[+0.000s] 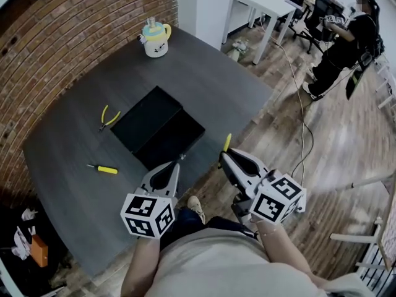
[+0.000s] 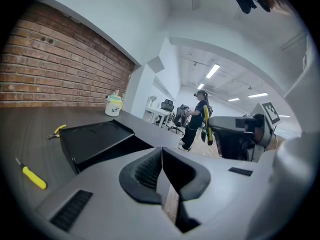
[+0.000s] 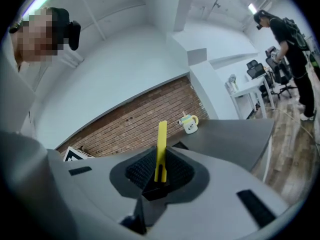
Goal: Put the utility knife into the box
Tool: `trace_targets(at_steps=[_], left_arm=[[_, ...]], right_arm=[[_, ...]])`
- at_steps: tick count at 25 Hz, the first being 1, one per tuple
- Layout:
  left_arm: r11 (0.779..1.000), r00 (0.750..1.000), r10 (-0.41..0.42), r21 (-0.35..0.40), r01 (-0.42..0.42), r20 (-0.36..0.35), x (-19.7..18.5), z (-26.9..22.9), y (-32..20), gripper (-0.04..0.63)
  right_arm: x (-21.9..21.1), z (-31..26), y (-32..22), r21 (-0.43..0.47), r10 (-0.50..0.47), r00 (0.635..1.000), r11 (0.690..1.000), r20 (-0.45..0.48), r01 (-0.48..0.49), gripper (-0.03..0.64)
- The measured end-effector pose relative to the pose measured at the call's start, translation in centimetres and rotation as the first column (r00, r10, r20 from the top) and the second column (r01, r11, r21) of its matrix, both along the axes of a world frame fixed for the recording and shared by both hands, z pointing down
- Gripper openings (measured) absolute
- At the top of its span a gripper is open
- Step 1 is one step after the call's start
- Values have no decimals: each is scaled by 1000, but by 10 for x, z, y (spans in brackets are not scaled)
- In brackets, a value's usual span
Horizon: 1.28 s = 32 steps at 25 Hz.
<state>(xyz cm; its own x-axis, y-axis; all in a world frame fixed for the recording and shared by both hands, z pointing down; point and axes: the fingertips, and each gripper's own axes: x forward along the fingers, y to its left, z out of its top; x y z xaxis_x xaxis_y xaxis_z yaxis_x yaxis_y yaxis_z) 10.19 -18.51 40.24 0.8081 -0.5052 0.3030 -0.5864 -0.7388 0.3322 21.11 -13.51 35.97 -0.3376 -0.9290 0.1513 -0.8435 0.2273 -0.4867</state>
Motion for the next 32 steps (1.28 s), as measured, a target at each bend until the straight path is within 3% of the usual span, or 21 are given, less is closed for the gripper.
trace_targets(at_steps=[7, 15, 24, 28, 32], left_arm=[[999, 999, -32, 28, 32, -5, -1, -7, -22, 21], [993, 993, -114, 2, 114, -27, -25, -2, -31, 21], [960, 960, -278, -34, 277, -35, -60, 2, -39, 21], [939, 939, -342, -44, 341, -30, -71, 5, -40, 21], [915, 916, -401, -61, 399, -15, -78, 15, -40, 21]], right_arm=[[-6, 1, -30, -4, -51, 999, 999, -6, 51, 63], [-23, 11, -48, -48, -125, 992, 991, -27, 124, 63], [-37, 4, -90, -53, -252, 966, 967, -53, 249, 63], [-51, 7, -108, -74, -360, 929, 932, -86, 354, 63], [-69, 25, -112, -134, -521, 841, 852, -144, 505, 63]])
